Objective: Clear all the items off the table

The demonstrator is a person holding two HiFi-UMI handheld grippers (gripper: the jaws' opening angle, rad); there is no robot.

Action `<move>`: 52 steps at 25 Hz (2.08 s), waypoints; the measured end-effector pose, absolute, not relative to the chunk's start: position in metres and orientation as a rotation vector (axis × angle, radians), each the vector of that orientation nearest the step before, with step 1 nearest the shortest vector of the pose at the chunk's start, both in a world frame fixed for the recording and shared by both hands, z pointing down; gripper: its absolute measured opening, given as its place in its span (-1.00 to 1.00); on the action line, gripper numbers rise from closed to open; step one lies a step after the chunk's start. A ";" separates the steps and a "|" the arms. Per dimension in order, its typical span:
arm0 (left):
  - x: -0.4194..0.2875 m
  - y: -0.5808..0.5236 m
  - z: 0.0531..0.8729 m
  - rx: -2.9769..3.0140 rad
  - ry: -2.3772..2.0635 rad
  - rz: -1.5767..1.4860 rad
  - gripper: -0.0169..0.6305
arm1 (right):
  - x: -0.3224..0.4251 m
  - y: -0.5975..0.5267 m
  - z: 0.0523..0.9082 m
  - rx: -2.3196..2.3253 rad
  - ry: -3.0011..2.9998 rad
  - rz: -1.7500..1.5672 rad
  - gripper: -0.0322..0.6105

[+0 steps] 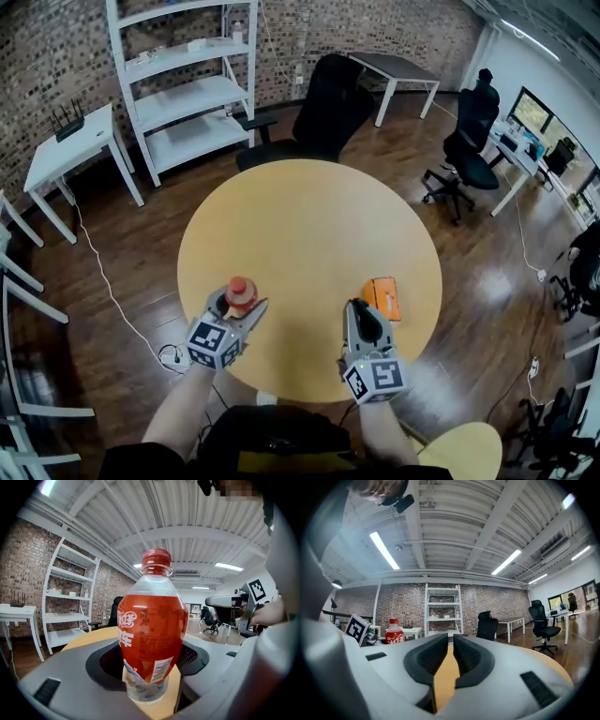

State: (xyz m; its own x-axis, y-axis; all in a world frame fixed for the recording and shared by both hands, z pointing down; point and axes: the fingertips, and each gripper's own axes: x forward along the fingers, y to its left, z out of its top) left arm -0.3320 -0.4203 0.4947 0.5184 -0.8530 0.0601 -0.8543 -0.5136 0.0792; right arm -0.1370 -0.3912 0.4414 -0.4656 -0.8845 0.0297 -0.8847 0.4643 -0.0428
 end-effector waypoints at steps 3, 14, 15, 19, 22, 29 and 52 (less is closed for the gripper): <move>-0.351 -0.438 0.505 2.600 -1.533 0.016 -0.09 | -0.160 -0.408 0.451 1.527 -2.695 0.084 -0.78; -0.383 -0.481 0.570 2.396 -1.604 0.081 -0.08 | -0.179 -0.430 0.522 1.420 -2.594 0.252 -0.89; -0.383 -0.483 0.578 2.373 -1.610 0.085 -0.08 | -0.178 -0.428 0.533 1.410 -2.577 0.285 -0.89; -0.374 -0.490 0.600 2.356 -1.645 0.122 -0.08 | -0.170 -0.422 0.564 1.384 -2.516 0.383 -0.89; -0.366 -0.490 0.601 2.396 -1.698 0.127 -0.07 | -0.161 -0.420 0.575 1.398 -2.482 0.420 -0.89; -0.360 -0.485 0.605 2.419 -1.715 0.138 0.01 | -0.153 -0.421 0.580 1.421 -2.454 0.434 -0.89; -0.364 -0.404 0.535 2.503 -1.760 0.109 0.01 | -0.142 -0.400 0.518 1.500 -2.597 0.253 -0.89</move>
State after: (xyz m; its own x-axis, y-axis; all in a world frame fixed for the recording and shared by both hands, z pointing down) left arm -0.3641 -0.4040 0.5348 0.3378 -0.9355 0.1039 -0.9412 -0.3371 0.0244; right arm -0.1418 -0.4003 0.5176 -0.4968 -0.8452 0.1972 -0.8673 0.4914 -0.0789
